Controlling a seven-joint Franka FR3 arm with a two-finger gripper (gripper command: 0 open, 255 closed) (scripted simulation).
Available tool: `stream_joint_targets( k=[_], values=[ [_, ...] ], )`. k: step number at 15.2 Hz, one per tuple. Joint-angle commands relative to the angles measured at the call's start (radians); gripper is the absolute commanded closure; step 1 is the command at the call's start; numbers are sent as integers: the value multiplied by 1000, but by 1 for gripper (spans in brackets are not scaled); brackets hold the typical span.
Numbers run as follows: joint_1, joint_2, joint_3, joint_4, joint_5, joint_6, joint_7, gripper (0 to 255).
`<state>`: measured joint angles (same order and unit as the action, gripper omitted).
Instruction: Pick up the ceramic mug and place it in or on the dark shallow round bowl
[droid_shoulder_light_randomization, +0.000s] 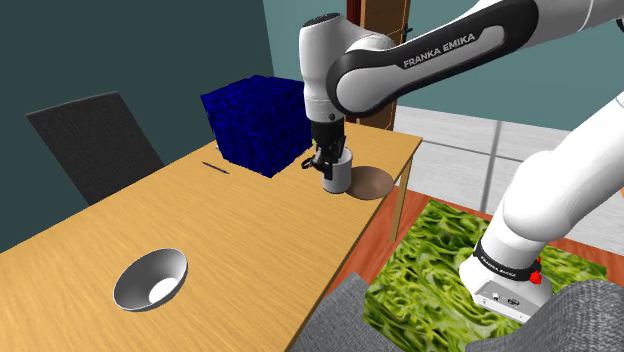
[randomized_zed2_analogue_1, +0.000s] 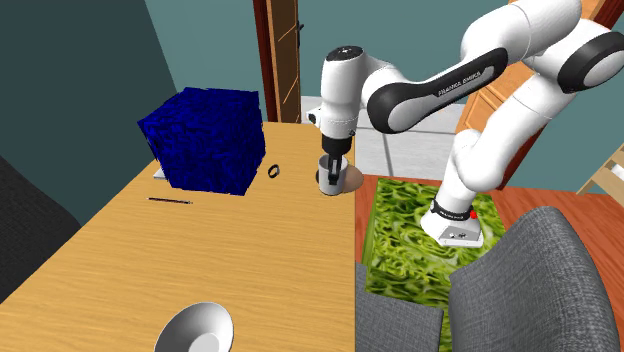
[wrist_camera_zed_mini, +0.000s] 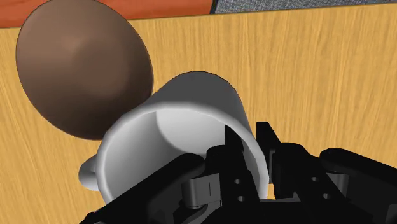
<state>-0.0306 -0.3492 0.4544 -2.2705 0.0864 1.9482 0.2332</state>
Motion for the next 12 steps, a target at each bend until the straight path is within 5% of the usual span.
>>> stream_joint_targets(
  k=[1, 12],
  values=[
    [-12, -34, -39, -34, 1, 1, -56, 255],
    [-107, -136, -256, -128, -59, -7, -339, 255]
  ],
)
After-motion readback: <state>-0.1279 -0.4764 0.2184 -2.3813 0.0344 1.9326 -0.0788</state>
